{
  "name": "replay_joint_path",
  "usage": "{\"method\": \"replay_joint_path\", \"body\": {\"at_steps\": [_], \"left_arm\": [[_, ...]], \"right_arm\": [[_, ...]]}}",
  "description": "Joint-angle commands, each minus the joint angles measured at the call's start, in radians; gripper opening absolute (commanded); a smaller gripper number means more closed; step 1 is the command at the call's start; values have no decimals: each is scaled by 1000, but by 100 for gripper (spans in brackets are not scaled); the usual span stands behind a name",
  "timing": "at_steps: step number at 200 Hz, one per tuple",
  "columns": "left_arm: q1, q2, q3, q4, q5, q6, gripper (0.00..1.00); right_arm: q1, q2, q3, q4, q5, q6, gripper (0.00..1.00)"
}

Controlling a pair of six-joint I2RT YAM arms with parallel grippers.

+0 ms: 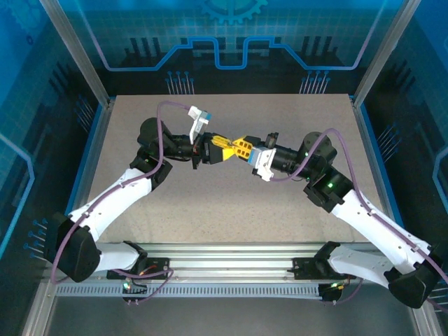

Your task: Remove the keys from the keyring

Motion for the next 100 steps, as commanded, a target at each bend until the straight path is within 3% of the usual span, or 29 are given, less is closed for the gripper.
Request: {"method": "replay_joint_path", "body": {"at_steps": [1, 75, 100], "left_arm": [[-83, -43, 22, -23, 108, 64, 17], [-81, -71, 14, -70, 78, 116, 32], [-80, -86, 9, -89, 65, 133, 29]], "right_arm": [[-3, 69, -23, 20, 20, 41, 0], [-32, 45, -34, 38, -10, 75, 0], [-40, 40, -37, 42, -17, 85, 0]]}}
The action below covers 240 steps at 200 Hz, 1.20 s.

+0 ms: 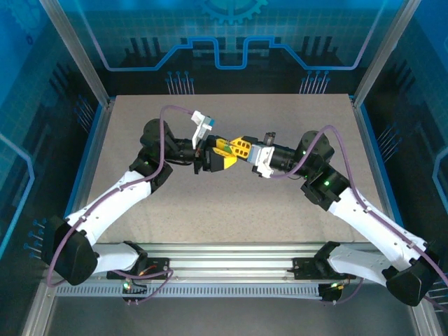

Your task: Remove the keys from the keyring

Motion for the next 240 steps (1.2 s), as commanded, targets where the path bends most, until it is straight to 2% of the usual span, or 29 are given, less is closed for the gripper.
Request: {"method": "replay_joint_path", "body": {"at_steps": [1, 19, 50, 62, 98, 120, 150, 164, 181, 207, 240], "left_arm": [[-50, -58, 9, 16, 75, 47, 28], [-48, -57, 13, 9, 93, 43, 0], [-44, -54, 19, 49, 127, -4, 0], [-38, -51, 27, 61, 149, -29, 0], [-29, -27, 54, 140, 196, -138, 0], [-20, -6, 50, 263, 202, -242, 0], [6, 50, 34, 591, 182, -495, 0], [16, 82, 41, 726, 178, -604, 0], [19, 113, 52, 806, 181, -676, 0], [20, 107, 42, 776, 178, -640, 0], [36, 41, 13, 518, 127, -425, 0]], "right_arm": [[-22, 23, -27, -6, 33, 19, 0], [-23, 18, -37, 0, 29, 21, 0], [-31, 10, -46, -28, 6, -11, 0], [-40, 6, -32, -89, -22, -41, 0], [-12, -16, -13, -209, 70, -208, 0], [-5, -37, -24, -218, 111, -262, 0], [-2, -57, -41, -233, 123, -286, 0], [28, -50, -40, -280, 169, -359, 0], [41, -44, -38, -312, 197, -394, 0], [36, -51, -33, -324, 204, -401, 0], [12, -60, -39, -280, 144, -331, 0]]}}
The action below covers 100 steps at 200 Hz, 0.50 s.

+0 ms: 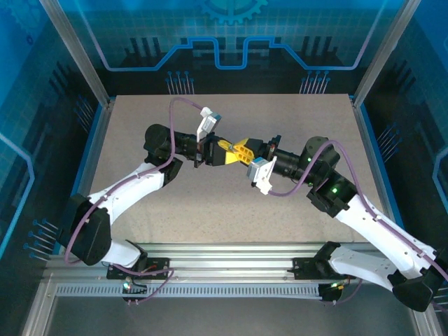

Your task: Remove the keys from the keyring

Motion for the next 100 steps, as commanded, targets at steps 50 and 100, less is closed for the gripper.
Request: {"method": "replay_joint_path", "body": {"at_steps": [50, 100], "left_arm": [[23, -147, 24, -73, -36, 128, 0], [41, -99, 36, 65, -20, -9, 0]], "right_arm": [[3, 53, -52, -192, 89, -80, 0], [25, 53, -77, -209, 173, -162, 0]]}}
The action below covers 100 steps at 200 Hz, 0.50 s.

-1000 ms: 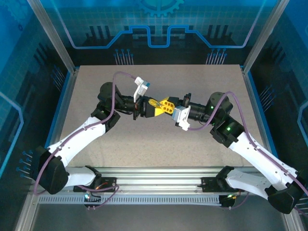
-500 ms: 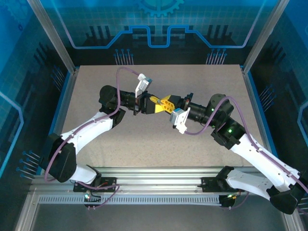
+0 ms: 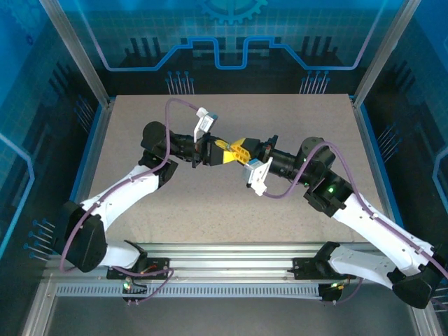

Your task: Remove the keys from the keyring

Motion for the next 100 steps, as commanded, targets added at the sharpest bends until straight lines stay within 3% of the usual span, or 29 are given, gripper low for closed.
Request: {"method": "replay_joint_path", "body": {"at_steps": [1, 36, 64, 100], "left_arm": [[18, -47, 51, 204, 6, -65, 0], [22, -89, 40, 19, -31, 100, 0], [22, -138, 19, -142, -97, 255, 16], [23, -146, 19, -202, -113, 297, 22]], "right_arm": [[-6, 30, -71, -223, 109, -79, 0], [-44, 24, -58, -152, 25, 46, 0], [-74, 42, -53, -65, -27, 148, 0], [-93, 61, -55, 23, -69, 224, 0]]}}
